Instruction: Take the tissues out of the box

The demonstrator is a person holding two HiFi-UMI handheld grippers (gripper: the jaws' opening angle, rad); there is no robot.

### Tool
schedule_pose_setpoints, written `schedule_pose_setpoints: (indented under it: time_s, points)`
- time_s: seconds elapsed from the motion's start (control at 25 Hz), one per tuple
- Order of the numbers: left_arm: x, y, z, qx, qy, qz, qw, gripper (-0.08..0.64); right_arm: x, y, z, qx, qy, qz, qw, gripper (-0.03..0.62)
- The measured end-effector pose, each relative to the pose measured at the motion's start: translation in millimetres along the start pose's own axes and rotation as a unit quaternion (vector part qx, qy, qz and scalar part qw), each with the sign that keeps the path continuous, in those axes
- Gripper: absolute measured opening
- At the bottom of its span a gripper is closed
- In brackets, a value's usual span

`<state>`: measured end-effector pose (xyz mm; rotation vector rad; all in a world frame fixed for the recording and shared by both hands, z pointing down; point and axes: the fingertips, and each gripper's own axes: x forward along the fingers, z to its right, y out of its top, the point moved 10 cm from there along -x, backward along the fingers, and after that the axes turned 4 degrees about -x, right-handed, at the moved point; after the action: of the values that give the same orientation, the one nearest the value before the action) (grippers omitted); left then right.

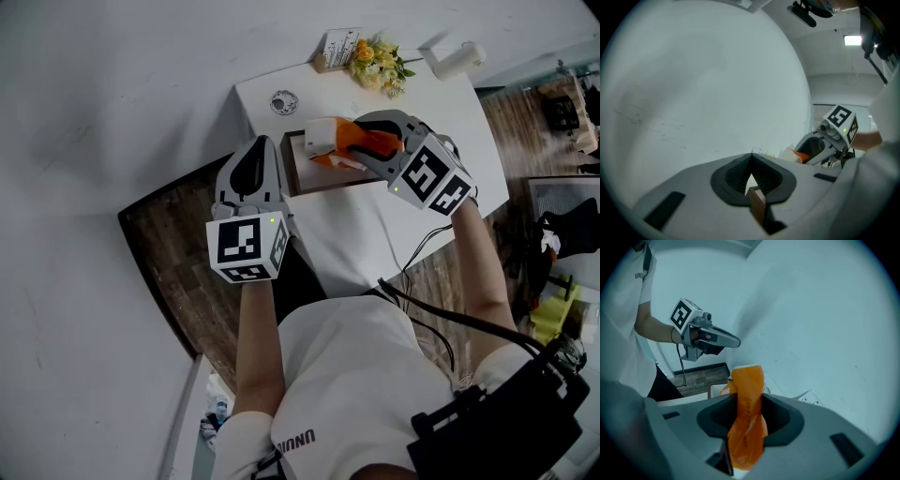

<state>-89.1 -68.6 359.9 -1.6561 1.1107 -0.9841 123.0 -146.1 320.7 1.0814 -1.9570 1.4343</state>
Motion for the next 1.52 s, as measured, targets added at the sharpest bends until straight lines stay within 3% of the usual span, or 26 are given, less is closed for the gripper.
schedule_pose_setpoints:
  time_s: [1.52]
  points:
    - [-2, -1, -1, -0.001, 0.002, 0.002, 1.0, 0.014, -14, 11, 1, -0.001, -0.022, 0.028, 0.999, 0.161]
